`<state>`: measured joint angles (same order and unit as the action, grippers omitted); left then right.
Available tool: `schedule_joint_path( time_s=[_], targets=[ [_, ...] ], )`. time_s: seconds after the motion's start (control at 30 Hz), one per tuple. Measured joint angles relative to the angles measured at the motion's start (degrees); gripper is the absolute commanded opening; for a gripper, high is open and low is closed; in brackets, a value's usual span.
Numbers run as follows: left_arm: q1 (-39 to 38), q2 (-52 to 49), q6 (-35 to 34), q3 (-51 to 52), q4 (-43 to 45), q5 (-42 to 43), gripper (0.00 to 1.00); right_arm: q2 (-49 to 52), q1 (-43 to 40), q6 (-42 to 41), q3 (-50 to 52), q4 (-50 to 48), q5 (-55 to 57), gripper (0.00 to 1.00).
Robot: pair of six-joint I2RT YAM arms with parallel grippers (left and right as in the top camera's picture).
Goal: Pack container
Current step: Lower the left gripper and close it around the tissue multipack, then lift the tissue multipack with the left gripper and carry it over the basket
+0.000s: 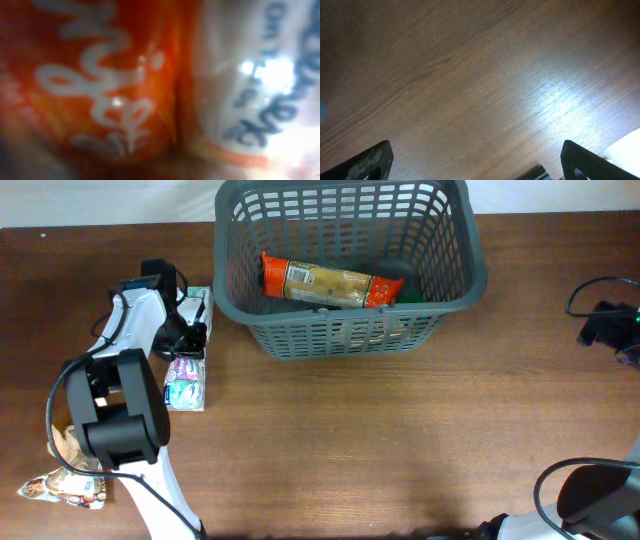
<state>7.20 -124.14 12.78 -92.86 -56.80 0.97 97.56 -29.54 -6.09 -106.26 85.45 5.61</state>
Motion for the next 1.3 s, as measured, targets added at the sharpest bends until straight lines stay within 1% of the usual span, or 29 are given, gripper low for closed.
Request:
schedule_joint_path(
  time_s=[0.17, 0.3, 0.4, 0.6, 0.73, 0.8, 0.9, 1.1, 1.2, 1.3],
  targets=[
    [0.0, -0.15, -0.46, -1.2, -1.42, 0.0, 0.02, 0.0, 0.0, 0.0, 0.0, -0.02, 0.0, 0.99],
    [-0.02, -1.53, -0.68, -7.87, -6.32, 0.07, 0.02, 0.0, 0.0, 0.02, 0.0, 0.0, -0.02, 0.99],
    [0.0, -2.29, -1.4, -18.01, -11.37, 0.04, 0.02, 0.0, 0.0, 0.02, 0.0, -0.02, 0.0, 0.99],
    [-0.02, -2.32, -3.21, -44.83, -20.7, 0.02, 0.02, 0.0, 0.0, 0.04, 0.0, -0.02, 0.0, 0.99],
    [-0.22, -2.29, -4.81, -60.28, -24.85, 0.07, 0.02, 0.0, 0.0, 0.02, 0.0, -0.02, 0.0, 0.99],
    [-0.44, -2.29, -5.81, -66.29, -26.51, 0.5, 0.02, 0.0, 0.0, 0.0, 0.0, -0.02, 0.0, 0.99],
    [-1.22, -2.08, -6.75, -73.64, -27.43, 3.76, 0.02, 0.0, 0.0, 0.02, 0.0, -0.02, 0.0, 0.99],
    [-5.97, -1.31, -7.28, -83.67, -27.06, 15.28, 0.01, 0.0, 0.0, 0.02, 0.0, -0.02, 0.0, 0.99],
    [-10.25, -0.13, -6.29, -85.53, -25.44, 20.04, 0.01, 0.0, 0.0, 0.0, 0.0, -0.02, 0.0, 0.99],
    [-15.45, 0.98, -3.93, -85.94, -25.0, 22.71, 0.01, 0.02, 0.0, 0.04, 0.0, -0.02, 0.0, 0.99]
  ],
)
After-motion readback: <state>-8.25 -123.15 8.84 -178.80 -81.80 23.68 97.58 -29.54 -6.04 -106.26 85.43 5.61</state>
